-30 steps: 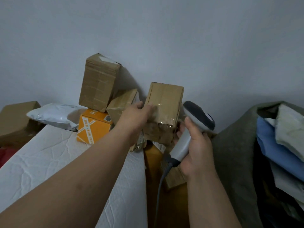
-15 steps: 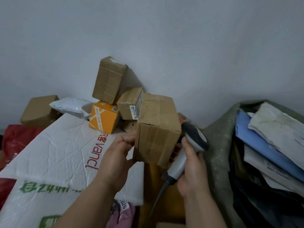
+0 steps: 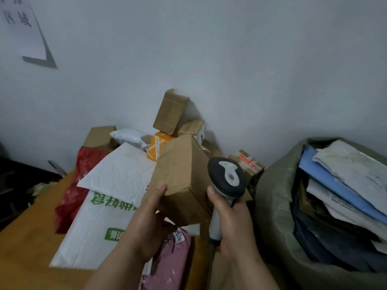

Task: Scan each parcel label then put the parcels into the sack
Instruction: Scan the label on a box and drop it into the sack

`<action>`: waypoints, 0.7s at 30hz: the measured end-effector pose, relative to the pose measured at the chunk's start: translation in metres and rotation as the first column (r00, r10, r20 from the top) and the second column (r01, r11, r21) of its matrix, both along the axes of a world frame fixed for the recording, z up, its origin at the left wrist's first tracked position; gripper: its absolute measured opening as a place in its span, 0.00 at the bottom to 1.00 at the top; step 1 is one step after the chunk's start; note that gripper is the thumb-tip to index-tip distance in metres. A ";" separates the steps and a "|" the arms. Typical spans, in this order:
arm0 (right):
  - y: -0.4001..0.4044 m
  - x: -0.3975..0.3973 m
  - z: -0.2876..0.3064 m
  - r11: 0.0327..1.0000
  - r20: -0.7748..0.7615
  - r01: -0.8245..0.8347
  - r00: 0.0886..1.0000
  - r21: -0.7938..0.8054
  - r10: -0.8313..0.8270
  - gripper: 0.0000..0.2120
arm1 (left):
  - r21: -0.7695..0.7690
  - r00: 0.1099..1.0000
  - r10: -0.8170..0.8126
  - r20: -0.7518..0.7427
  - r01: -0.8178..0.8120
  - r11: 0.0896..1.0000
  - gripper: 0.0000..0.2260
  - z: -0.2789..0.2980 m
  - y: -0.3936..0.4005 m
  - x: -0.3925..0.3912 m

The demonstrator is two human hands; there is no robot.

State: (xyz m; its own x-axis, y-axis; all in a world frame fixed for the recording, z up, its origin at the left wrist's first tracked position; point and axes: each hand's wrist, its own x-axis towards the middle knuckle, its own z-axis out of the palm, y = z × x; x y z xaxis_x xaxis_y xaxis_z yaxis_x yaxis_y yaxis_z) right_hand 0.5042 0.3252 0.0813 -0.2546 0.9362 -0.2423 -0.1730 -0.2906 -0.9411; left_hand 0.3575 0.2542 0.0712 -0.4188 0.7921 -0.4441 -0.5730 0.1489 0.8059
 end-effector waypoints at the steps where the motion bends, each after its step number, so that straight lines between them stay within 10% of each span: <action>1: -0.005 0.000 0.001 1.000 -0.003 -0.001 1.000 -0.029 0.000 0.27 | 0.024 0.998 0.047 -0.034 -0.046 0.999 0.31 0.001 -0.003 0.000; 12: -0.047 -0.020 -0.001 0.935 -0.120 0.118 0.979 -0.335 -0.166 0.29 | 0.121 0.858 0.244 -0.453 -0.212 0.970 0.04 0.028 -0.050 -0.023; 16: -0.063 -0.025 0.004 0.936 -0.225 0.051 0.965 -0.347 -0.136 0.32 | 0.041 0.975 0.164 -0.147 -0.160 0.986 0.32 0.035 -0.068 -0.046; 21: -0.068 -0.023 0.006 0.962 -0.066 0.171 0.980 -0.213 -0.189 0.26 | 0.188 0.985 0.086 0.146 -0.113 0.976 0.21 0.033 -0.086 -0.051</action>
State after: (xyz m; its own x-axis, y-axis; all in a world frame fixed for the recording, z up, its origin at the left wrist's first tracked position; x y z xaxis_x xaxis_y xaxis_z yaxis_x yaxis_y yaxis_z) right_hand 0.4814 0.2572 0.0878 -0.1143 0.9007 -0.4192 -0.3167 -0.4330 -0.8439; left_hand 0.3068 0.1683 0.1037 -0.4460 0.8263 -0.3439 -0.6837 -0.0665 0.7268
